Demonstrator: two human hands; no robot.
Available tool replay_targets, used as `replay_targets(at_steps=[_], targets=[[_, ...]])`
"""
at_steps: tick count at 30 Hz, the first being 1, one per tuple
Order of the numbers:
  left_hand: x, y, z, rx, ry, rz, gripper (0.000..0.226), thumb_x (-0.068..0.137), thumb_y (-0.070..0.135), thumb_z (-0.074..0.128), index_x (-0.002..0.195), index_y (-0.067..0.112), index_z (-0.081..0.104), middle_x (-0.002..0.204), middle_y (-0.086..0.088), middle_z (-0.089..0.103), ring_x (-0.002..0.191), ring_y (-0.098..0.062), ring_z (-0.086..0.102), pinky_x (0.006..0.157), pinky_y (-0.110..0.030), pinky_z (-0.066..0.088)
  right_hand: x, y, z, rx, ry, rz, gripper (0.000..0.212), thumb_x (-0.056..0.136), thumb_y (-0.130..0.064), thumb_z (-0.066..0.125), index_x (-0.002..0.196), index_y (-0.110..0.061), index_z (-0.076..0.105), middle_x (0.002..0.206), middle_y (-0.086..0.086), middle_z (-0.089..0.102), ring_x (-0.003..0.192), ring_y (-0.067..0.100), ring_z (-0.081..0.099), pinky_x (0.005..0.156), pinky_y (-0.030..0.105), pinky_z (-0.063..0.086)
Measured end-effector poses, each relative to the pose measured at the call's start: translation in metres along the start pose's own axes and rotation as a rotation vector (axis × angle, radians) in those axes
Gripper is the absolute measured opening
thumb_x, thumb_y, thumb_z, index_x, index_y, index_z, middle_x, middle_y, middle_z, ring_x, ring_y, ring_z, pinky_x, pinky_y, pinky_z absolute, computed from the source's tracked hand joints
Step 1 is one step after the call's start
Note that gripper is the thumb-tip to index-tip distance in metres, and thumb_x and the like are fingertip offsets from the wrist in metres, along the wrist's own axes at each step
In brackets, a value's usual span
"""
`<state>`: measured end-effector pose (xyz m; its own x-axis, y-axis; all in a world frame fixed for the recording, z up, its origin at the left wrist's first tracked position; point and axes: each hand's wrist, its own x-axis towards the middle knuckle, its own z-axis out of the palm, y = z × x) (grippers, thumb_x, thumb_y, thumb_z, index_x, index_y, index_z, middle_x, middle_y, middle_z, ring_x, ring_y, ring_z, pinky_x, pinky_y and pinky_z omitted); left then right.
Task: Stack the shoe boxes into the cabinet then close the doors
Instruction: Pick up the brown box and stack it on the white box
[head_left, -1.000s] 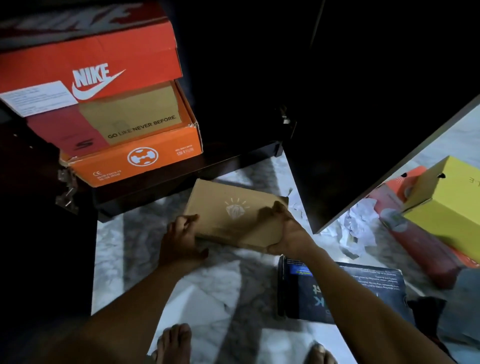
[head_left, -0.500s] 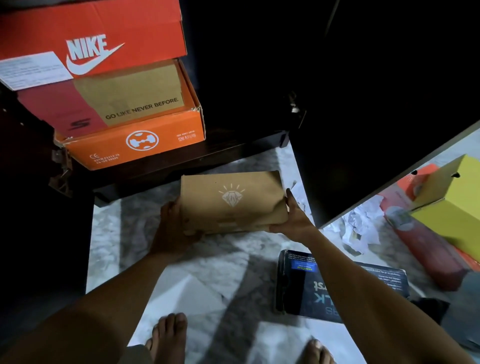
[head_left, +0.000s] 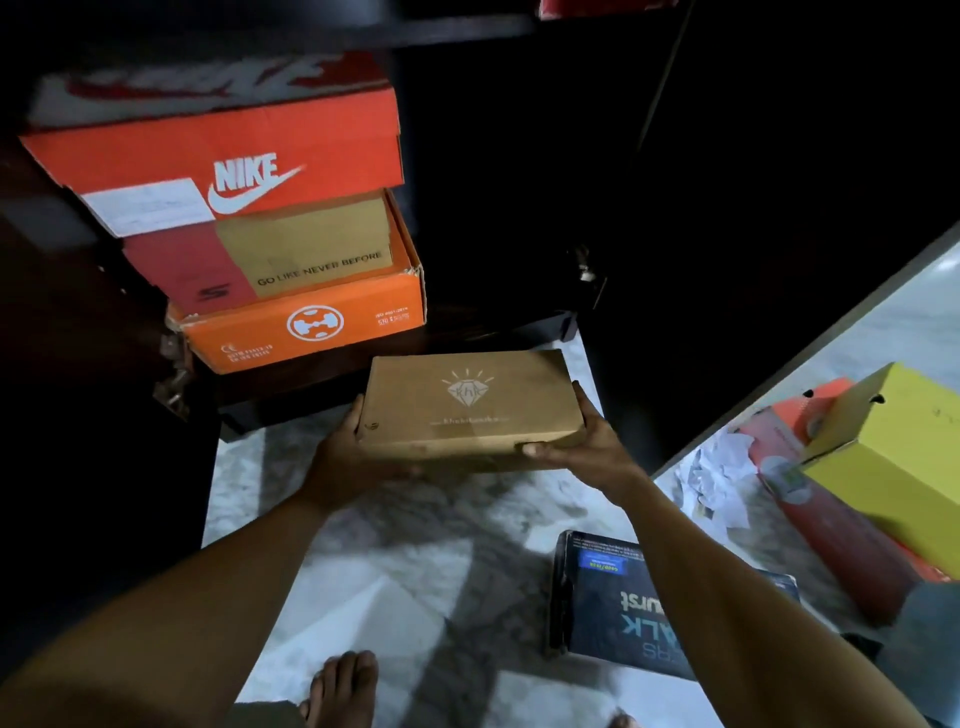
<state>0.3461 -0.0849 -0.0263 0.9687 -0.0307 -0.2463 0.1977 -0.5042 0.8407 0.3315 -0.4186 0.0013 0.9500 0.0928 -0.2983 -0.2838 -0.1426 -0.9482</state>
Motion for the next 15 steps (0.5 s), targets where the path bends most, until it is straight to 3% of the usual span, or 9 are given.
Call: replay_targets(at_steps=[2,5,6,8,10,11,13,15], targets=[[-0.007,0.021,-0.011,-0.054,0.046,0.034,0.138,0.043,0.046,0.099,0.156,0.031,0.022,0.13,0.013,0.058,0.117,-0.006,0.058,0.102,-0.028,0.046,-0.01,-0.024,0.001,0.023,0.008,-0.06,0.08,0.067,0.016,0.081,0.136,-0.008,0.046,0.126,0.019,0.064,0.109,0.014,0.066,0.082,0.024,0.056],[-0.024,0.056,-0.031,-0.068,0.089,0.133,0.124,0.038,0.05,0.099,0.145,0.037,0.037,0.123,0.019,0.063,0.111,0.002,0.06,0.099,-0.025,0.048,-0.027,-0.062,0.002,0.043,0.044,-0.145,0.089,0.07,0.021,0.076,0.139,-0.018,0.037,0.124,0.005,0.061,0.096,-0.002,0.069,0.076,0.015,0.054],[-0.029,0.068,-0.038,-0.072,0.101,0.165,0.125,0.036,0.054,0.097,0.145,0.035,0.038,0.124,0.016,0.064,0.113,-0.001,0.061,0.099,-0.027,0.048,-0.034,-0.075,0.002,0.028,0.051,-0.173,0.103,0.069,0.017,0.079,0.148,-0.023,0.026,0.131,0.001,0.056,0.097,0.0,0.07,0.075,0.015,0.055],[-0.041,0.092,-0.053,-0.089,0.141,0.21,0.126,0.037,0.051,0.098,0.147,0.031,0.039,0.125,0.009,0.064,0.115,-0.008,0.061,0.099,-0.027,0.047,-0.052,-0.101,0.004,0.005,0.049,-0.225,0.121,0.064,0.002,0.089,0.156,-0.028,0.017,0.147,0.001,0.047,0.111,0.021,0.068,0.083,0.029,0.059],[-0.055,0.115,-0.066,-0.108,0.177,0.257,0.128,0.038,0.048,0.099,0.149,0.023,0.039,0.125,0.007,0.064,0.114,-0.011,0.061,0.097,-0.026,0.047,-0.069,-0.127,0.004,-0.033,0.07,-0.301,0.123,0.057,-0.012,0.095,0.155,-0.029,0.023,0.149,-0.012,0.045,0.12,0.03,0.063,0.092,0.04,0.058],[-0.061,0.127,-0.073,-0.12,0.184,0.275,0.132,0.036,0.053,0.098,0.149,0.022,0.037,0.125,0.007,0.064,0.115,-0.01,0.061,0.098,-0.026,0.048,-0.077,-0.141,0.004,-0.05,0.081,-0.338,0.121,0.058,-0.012,0.094,0.155,-0.028,0.023,0.15,-0.019,0.04,0.118,0.029,0.064,0.091,0.039,0.058],[-0.072,0.149,-0.085,-0.16,0.186,0.321,0.136,0.035,0.057,0.096,0.151,0.023,0.034,0.128,0.008,0.064,0.116,-0.007,0.061,0.102,-0.029,0.048,-0.092,-0.166,0.004,-0.049,0.106,-0.386,0.121,0.062,-0.005,0.089,0.158,-0.022,0.016,0.152,-0.02,0.033,0.118,0.028,0.064,0.09,0.037,0.059],[-0.079,0.165,-0.098,-0.188,0.186,0.361,0.132,0.039,0.053,0.097,0.151,0.025,0.033,0.128,0.006,0.065,0.118,-0.008,0.062,0.106,-0.037,0.048,-0.106,-0.187,0.003,-0.054,0.109,-0.434,0.126,0.062,-0.006,0.088,0.159,-0.021,0.009,0.145,-0.021,0.039,0.128,0.03,0.057,0.098,0.04,0.054]])
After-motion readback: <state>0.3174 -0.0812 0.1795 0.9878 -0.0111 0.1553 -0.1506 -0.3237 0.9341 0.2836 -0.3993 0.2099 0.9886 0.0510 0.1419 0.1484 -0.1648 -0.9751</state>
